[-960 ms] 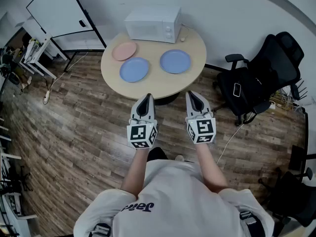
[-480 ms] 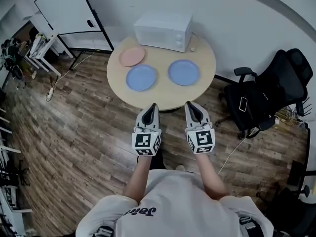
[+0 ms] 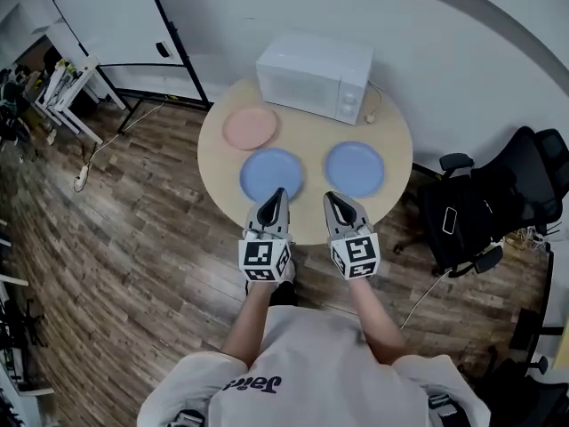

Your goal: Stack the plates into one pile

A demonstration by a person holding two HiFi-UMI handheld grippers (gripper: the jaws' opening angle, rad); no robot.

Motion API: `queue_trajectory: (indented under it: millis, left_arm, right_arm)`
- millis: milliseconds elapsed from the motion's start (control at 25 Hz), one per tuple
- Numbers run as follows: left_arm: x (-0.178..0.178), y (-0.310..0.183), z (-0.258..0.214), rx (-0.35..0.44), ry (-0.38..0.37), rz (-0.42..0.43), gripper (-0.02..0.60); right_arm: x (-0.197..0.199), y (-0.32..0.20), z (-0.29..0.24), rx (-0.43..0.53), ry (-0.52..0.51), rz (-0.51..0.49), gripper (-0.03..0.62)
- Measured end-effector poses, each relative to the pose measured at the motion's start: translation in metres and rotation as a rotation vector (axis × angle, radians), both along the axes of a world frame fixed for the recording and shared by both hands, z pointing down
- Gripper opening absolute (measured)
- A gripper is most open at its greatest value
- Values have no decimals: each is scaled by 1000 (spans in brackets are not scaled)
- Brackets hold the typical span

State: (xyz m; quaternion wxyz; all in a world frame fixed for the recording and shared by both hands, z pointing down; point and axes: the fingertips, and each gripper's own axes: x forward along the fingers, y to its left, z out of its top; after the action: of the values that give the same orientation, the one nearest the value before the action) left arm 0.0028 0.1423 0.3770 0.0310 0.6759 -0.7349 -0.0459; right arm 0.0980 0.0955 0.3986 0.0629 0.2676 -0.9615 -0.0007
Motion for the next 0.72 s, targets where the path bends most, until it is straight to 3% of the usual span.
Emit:
queue_trajectory:
  millis: [200,400,600,720]
  left_arm:
    - [-78,-45,0,9,41,-21,12]
    - [-138,-66,15,-20,65,-10,12]
    - [-180,-78,48,-83,102,-2,12]
    - [-196,-87,89,-184,143,-36,14]
  right_arm:
    - [-87,-40,-11,35,27,-56,20]
    - [-154,-63,5,8,77,-80,20]
    - [-185,-76,41,-45,171,-86,20]
    - [-185,-92,80,-125,261,-73,20]
